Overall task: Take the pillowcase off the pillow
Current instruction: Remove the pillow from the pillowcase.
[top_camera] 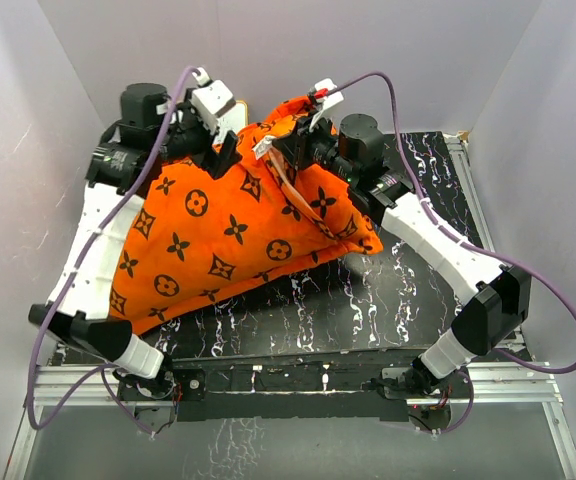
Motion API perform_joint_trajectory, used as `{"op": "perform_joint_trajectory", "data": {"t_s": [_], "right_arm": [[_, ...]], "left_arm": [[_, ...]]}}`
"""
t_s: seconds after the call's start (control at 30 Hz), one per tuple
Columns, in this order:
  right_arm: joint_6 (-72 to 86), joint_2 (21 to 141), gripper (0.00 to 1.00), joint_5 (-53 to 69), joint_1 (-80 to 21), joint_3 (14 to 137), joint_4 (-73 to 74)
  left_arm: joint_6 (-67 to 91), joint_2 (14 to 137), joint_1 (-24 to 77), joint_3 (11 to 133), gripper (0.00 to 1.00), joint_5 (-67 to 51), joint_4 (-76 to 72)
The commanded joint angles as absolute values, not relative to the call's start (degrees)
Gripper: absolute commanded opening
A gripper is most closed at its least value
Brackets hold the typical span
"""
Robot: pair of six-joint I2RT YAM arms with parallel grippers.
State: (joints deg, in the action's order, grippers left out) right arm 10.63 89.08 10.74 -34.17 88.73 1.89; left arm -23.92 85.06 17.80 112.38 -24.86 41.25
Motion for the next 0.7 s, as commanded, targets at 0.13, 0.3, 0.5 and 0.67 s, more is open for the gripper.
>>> {"op": "perform_joint_trajectory", "data": {"t_s": [0.13, 0.3, 0.5, 0.67], "right_arm": [[12.16, 82.62, 0.08, 17.34, -34.62, 89.74, -12.80], [13.16, 83.81, 0.08, 21.07, -34.64, 89.91, -12.70], [13.06, 84.18, 0.08, 22.43, -34.71, 89.98, -12.69], [14.58, 85.15, 0.08, 24.36, -34.89, 91.17, -13.20]], "left_arm": [[-30.12, 88.10, 18.21, 106.94, 0.77, -35.22, 30.30], [-29.05, 90.83, 18.58, 107.80, 0.77, -35.89, 27.44], [-29.69, 91.01, 18.84, 108.24, 0.77, -39.05, 28.32], [-29.67, 91.50, 19.70, 107.52, 0.76, -40.01, 27.35]]}}
